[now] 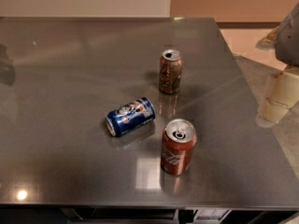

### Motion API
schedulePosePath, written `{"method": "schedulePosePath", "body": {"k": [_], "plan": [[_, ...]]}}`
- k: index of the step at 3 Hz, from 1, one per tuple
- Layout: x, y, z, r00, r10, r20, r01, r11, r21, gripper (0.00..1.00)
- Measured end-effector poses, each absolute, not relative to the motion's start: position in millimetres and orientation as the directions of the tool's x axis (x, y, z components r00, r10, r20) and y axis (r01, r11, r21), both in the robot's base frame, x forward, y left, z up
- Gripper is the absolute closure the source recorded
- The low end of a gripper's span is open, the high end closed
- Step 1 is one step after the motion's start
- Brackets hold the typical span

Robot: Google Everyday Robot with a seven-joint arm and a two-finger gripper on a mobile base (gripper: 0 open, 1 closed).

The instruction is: Place pepsi can upright

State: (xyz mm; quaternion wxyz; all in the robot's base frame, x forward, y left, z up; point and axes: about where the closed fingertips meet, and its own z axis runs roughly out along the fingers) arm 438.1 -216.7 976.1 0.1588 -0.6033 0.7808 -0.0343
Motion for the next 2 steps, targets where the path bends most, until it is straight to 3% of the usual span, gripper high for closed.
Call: {"method": "schedulePosePath", "body": {"k": [2], "plan": [[446.3, -210.2, 980.6, -0.192, -0.955, -0.224, -0.943, 0.243, -0.228, 0.00]]}}
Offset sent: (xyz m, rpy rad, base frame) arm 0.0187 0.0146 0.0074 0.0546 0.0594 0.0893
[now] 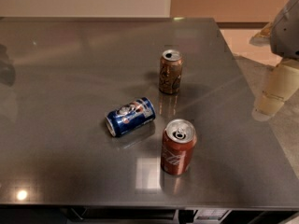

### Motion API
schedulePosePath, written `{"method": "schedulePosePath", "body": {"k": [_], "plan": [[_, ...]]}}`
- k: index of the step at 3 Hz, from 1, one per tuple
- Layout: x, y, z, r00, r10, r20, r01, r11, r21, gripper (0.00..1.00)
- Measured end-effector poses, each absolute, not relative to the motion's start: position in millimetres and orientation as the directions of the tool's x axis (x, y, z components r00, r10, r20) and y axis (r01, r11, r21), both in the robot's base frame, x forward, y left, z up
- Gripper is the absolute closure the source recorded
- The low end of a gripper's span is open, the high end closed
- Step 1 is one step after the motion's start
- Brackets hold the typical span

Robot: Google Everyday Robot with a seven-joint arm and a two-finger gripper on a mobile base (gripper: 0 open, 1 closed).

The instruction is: Place pepsi can upright

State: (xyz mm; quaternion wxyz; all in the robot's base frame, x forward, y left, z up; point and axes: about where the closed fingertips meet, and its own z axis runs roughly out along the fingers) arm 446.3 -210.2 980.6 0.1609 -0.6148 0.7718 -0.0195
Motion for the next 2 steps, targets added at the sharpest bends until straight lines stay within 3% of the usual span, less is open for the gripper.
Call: {"method": "schedulePosePath", "body": {"k": [2], "plan": [[490, -143, 994, -0.004, -0.945, -0.327, -0.973, 0.079, -0.217, 0.00]]}}
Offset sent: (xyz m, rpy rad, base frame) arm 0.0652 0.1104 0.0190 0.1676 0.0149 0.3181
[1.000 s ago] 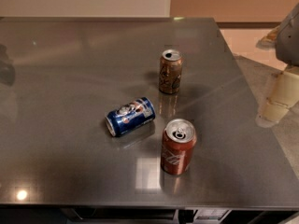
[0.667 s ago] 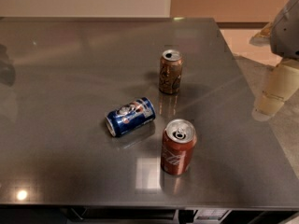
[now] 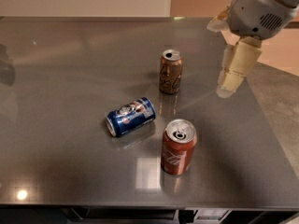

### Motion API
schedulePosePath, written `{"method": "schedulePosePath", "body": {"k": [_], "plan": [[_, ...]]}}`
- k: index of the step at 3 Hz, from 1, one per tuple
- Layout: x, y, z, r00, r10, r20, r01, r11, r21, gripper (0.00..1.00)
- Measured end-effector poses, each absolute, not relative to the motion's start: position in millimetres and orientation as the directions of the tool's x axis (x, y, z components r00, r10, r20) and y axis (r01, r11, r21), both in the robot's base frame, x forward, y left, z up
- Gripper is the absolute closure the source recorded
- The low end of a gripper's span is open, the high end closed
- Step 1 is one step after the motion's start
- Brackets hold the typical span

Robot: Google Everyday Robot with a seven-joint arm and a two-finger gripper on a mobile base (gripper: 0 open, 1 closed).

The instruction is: Place pepsi can upright

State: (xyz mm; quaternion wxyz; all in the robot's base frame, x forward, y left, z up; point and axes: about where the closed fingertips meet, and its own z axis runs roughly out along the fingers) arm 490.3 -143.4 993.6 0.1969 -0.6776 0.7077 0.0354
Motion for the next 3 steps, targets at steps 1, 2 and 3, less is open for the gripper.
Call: {"method": "schedulePosePath", "body": {"k": [1, 2, 3], "plan": [[501, -98, 998, 0.104, -0.929, -0.356, -0.975, -0.024, -0.223, 0.00], [499, -51, 996, 0.238, -0.914, -0.329, -0.956, -0.160, -0.246, 0.00], [489, -8, 984, 0.348, -0.894, -0.282, -0.928, -0.284, -0.243, 0.00]]}}
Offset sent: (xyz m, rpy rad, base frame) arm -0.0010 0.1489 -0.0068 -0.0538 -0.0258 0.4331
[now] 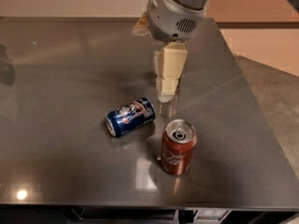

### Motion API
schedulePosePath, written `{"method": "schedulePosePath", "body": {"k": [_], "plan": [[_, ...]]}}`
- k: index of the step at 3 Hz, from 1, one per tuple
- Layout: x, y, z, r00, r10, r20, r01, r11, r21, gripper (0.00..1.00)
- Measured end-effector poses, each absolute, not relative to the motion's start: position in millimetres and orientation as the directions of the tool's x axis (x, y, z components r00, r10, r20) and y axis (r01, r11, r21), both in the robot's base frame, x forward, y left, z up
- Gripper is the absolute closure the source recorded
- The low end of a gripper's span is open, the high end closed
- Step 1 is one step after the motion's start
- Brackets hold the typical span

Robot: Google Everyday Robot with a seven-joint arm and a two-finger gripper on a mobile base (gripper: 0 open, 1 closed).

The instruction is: Place pepsi can upright

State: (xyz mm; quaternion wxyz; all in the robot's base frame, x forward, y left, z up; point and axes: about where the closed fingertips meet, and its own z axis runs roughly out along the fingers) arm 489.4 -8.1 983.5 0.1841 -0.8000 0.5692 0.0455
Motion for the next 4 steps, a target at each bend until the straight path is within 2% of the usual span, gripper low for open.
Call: {"method": "schedulePosePath", "body": {"k": [2, 4], "plan": [[456, 53, 929, 0.500, -0.852, -0.154, -0.862, -0.474, -0.179, 0.00], [435, 76, 873, 0.565, -0.823, -0.054, -0.823, -0.558, -0.103, 0.00]]}}
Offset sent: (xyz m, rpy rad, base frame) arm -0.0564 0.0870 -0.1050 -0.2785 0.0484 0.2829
